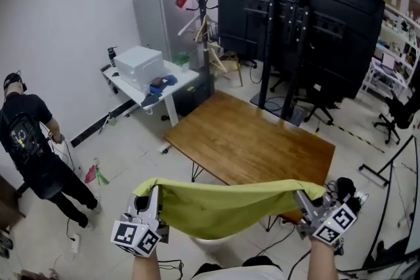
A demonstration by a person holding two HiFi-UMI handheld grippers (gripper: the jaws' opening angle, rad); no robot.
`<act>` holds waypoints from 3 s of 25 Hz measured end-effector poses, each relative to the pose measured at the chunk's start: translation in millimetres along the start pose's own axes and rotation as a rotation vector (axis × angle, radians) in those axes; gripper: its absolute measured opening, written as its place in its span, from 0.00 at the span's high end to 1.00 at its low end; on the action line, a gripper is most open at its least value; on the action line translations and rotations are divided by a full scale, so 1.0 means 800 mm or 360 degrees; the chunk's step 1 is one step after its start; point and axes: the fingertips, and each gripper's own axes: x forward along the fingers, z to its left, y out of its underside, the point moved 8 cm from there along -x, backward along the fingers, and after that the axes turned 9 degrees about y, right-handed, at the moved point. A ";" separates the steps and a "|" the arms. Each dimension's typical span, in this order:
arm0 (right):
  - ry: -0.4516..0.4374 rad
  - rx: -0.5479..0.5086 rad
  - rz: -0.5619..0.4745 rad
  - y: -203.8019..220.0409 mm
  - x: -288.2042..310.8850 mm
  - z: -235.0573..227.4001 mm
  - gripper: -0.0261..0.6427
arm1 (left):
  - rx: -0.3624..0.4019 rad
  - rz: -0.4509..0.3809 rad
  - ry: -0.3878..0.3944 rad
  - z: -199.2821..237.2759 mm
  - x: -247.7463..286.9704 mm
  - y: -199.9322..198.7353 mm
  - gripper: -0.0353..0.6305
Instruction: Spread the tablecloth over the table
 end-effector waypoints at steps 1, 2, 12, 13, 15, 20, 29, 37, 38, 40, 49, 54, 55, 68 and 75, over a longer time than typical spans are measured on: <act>0.0064 -0.0004 -0.0016 -0.002 -0.002 0.003 0.94 | -0.0004 0.0005 0.0067 0.010 0.015 0.000 0.94; 0.0123 -0.0007 -0.0025 -0.003 -0.004 0.005 0.94 | -0.0010 0.0010 0.0127 0.018 0.031 0.000 0.94; 0.0629 -0.0022 -0.0108 -0.020 -0.067 -0.008 0.94 | -0.0101 0.0118 0.0625 0.007 0.175 0.020 0.94; 0.0672 -0.0016 -0.0116 -0.020 -0.072 -0.015 0.94 | -0.0111 0.0135 0.0656 0.001 0.188 0.025 0.94; 0.0745 0.0002 -0.0130 -0.017 -0.081 -0.030 0.94 | -0.0113 0.0166 0.0720 -0.010 0.215 0.034 0.94; 0.0859 0.0028 -0.0138 -0.007 -0.093 -0.073 0.94 | -0.0100 0.0227 0.0817 -0.032 0.304 0.050 0.94; 0.0949 0.0131 -0.0157 -0.027 -0.119 -0.183 0.94 | 0.0009 0.0248 0.0934 -0.100 0.430 0.055 0.94; 0.0974 0.0122 -0.0137 -0.046 -0.075 -0.230 0.94 | 0.0019 0.0266 0.0946 -0.085 0.502 0.059 0.94; 0.0984 0.0118 -0.0130 -0.047 -0.066 -0.237 0.94 | 0.0022 0.0273 0.0949 -0.080 0.513 0.063 0.94; 0.1021 0.0106 -0.0112 -0.048 -0.046 -0.251 0.94 | 0.0040 0.0296 0.0956 -0.066 0.535 0.073 0.94; 0.1238 0.0075 -0.0101 -0.048 0.039 -0.324 0.94 | 0.0030 0.0378 0.1048 -0.016 0.639 0.104 0.94; 0.1333 0.0140 -0.0055 -0.042 0.052 -0.370 0.94 | 0.0038 0.0426 0.1097 -0.019 0.676 0.132 0.94; 0.1355 0.0150 -0.0047 -0.039 0.049 -0.376 0.94 | 0.0038 0.0431 0.1111 -0.024 0.682 0.138 0.94; 0.1444 0.0305 0.0084 0.003 0.051 -0.553 0.94 | 0.0016 0.0628 0.1040 -0.069 0.827 0.244 0.94; 0.1469 0.0458 0.0226 0.060 0.057 -0.670 0.94 | 0.0035 0.0791 0.1036 -0.085 0.921 0.329 0.94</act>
